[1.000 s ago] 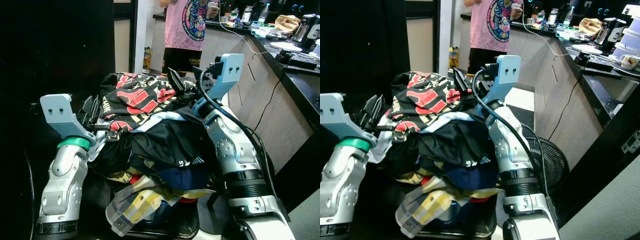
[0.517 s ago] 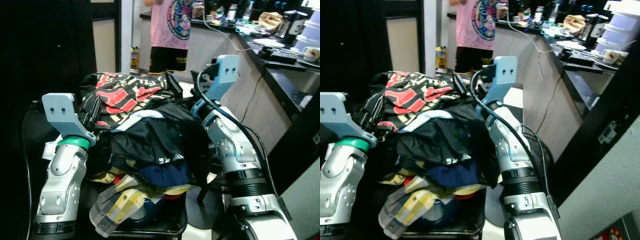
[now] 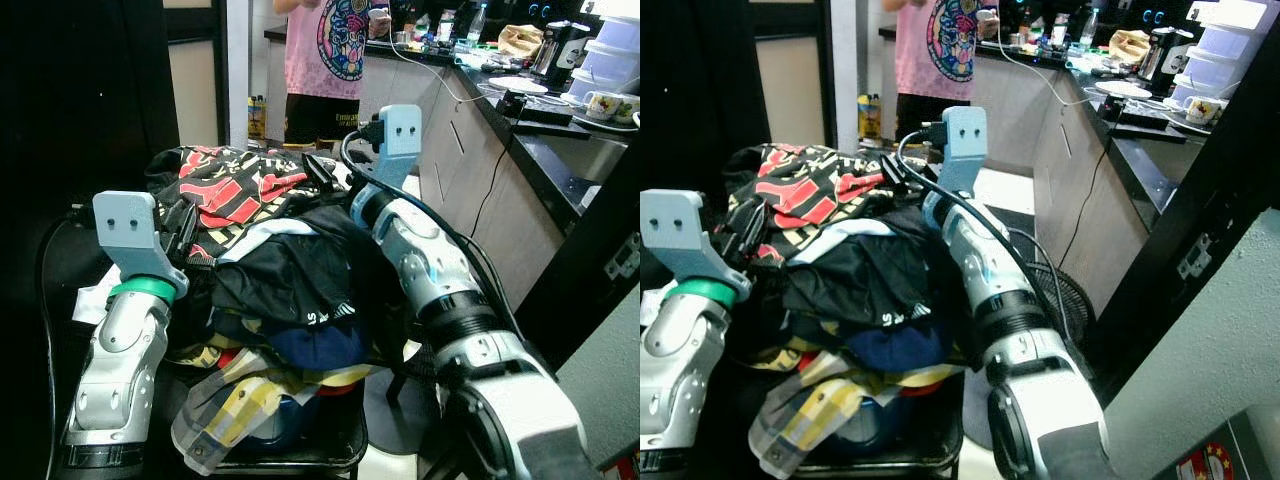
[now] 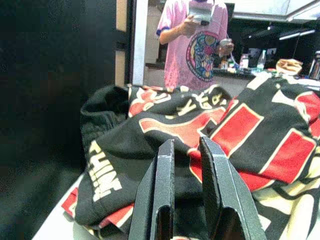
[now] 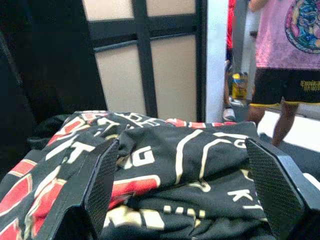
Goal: Clothes washing
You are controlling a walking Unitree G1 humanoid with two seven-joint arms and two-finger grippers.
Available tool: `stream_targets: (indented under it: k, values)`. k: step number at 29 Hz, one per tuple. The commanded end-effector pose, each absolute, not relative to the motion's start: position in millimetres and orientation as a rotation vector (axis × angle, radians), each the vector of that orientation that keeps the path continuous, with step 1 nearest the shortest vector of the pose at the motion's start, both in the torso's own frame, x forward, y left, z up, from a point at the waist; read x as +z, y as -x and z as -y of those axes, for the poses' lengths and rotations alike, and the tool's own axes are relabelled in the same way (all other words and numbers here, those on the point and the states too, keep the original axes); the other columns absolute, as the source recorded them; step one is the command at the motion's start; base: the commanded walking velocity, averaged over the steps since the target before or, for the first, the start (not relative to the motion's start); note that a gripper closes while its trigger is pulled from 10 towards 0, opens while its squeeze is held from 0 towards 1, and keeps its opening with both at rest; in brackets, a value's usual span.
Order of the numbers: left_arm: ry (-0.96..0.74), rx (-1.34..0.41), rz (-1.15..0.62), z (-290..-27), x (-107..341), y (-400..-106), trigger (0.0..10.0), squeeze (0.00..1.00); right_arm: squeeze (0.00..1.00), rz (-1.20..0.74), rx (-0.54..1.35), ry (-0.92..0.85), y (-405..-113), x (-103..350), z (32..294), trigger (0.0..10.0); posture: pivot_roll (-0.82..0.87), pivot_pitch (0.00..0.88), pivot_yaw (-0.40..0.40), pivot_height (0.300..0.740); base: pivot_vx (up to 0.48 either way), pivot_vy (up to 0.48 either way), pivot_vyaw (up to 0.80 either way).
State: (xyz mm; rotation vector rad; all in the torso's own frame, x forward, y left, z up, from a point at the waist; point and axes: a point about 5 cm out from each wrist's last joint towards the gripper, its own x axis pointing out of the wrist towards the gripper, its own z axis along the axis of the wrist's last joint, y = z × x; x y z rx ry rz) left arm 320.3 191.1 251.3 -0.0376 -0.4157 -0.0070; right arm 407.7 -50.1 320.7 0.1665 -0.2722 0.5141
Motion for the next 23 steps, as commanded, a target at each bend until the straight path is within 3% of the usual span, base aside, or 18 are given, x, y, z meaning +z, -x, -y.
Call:
stream_targets:
  k: [1,8,22,23]
  values:
    - [0.035,0.004,0.387,-191,247,-320,10.0,0.00,0.00,0.272,0.508,-0.170,-410,327,46,10.0,-0.04,0.043,-0.075,0.740,0.000,0.000,0.00]
    - [0.014,0.071,0.382,-204,250,-319,10.0,0.00,0.00,0.239,0.503,-0.135,-413,332,36,10.0,-0.04,0.119,-0.095,0.740,0.000,0.000,0.00]
    - [0.008,0.103,0.365,-206,250,-314,10.0,0.00,0.00,0.204,0.612,-0.129,-407,327,7,10.0,-0.03,0.170,-0.103,0.740,0.000,0.000,0.00]
    - [0.007,0.105,0.364,-206,251,-314,10.0,0.00,0.00,0.204,0.618,-0.128,-406,327,6,8.2,-0.03,0.169,-0.104,0.740,0.000,0.000,0.00]
